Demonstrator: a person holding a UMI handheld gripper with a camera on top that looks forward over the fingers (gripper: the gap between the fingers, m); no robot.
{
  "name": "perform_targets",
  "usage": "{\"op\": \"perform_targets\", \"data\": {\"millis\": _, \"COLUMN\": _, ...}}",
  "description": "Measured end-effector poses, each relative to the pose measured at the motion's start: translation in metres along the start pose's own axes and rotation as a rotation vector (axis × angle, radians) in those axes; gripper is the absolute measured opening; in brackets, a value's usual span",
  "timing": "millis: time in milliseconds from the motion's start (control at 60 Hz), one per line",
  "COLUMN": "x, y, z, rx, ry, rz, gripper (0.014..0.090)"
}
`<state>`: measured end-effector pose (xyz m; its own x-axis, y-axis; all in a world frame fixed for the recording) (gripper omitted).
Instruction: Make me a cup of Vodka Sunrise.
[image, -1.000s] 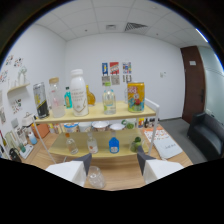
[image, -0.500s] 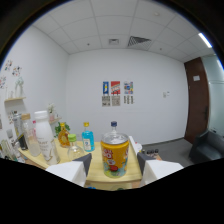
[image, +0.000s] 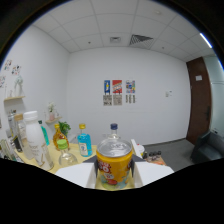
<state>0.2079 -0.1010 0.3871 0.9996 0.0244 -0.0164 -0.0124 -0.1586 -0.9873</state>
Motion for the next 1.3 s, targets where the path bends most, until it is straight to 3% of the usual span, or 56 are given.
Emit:
{"op": "perform_targets", "data": {"millis": 183, "x": 0.001, "y": -0.014, "z": -0.021, "rx": 0.017, "ry": 0.017, "rz": 0.022, "gripper": 0.0518}}
{"op": "perform_targets", "data": {"millis": 400, "x": -0.017, "y": -0.02, "z": -0.092, "rx": 0.05, "ry": 0.006, "rz": 0.055, "gripper": 0.0512}}
{"op": "perform_targets", "data": {"millis": 567, "x": -0.04, "y": 0.048, "z": -0.124, "rx": -0.031, "ry": 0.016, "rz": 0.127, "gripper": 0.0512}}
{"op": "perform_targets", "data": {"millis": 817, "x": -0.08, "y": 0.177, "z": -0.122, "rx": -0.194, "ry": 0.032, "rz": 0.136, "gripper": 0.051}}
{"op": "perform_targets", "data": {"millis": 983, "x": -0.083, "y": 0.2, "z": -0.108, "rx": -0.211, "ry": 0.083, "rz": -0.152, "gripper": 0.0511}}
{"op": "perform_targets", "data": {"millis": 1300, "x": -0.078, "y": 0.189, "z": -0.076, "rx": -0.2, "ry": 0.149, "rz": -0.898, "gripper": 0.0508}}
